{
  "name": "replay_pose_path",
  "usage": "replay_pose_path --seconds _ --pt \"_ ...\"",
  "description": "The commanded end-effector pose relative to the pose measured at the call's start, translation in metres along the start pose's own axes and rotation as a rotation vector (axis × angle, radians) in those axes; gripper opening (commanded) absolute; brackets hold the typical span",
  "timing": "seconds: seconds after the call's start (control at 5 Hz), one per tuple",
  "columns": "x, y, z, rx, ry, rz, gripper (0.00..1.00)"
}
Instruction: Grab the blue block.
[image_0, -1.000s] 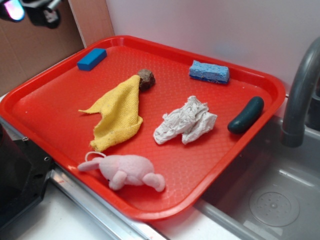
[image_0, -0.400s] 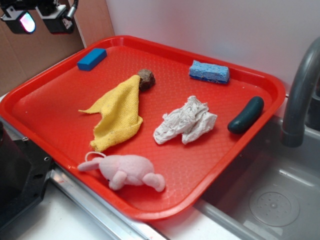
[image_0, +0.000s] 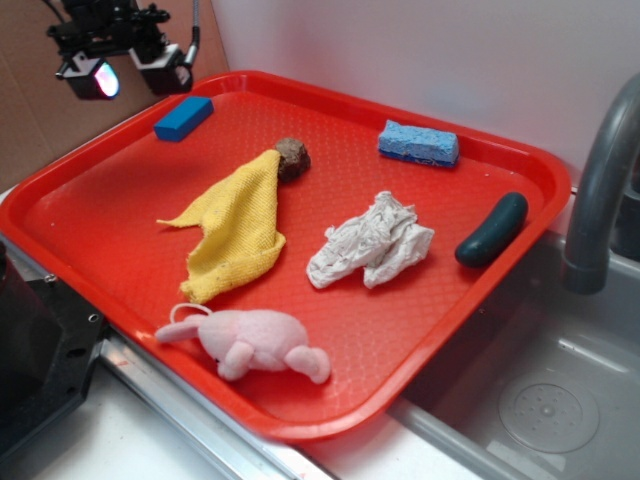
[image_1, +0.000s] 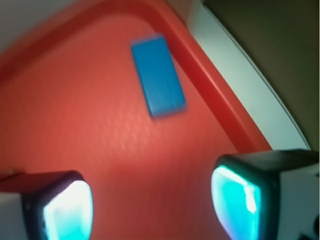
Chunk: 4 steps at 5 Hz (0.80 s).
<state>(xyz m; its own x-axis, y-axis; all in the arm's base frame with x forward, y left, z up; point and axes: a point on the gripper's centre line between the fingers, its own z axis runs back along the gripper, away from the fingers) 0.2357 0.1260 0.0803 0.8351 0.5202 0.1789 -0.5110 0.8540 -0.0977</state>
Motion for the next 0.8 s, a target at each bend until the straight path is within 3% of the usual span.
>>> replay_pose_path --seconds 0.0,0.6 --pt "0.039 0.002 -0.029 0.036 0.009 -0.068 1.00" --pt "0.041 -0.009 -0.064 0.054 0.080 -0.166 1.00"
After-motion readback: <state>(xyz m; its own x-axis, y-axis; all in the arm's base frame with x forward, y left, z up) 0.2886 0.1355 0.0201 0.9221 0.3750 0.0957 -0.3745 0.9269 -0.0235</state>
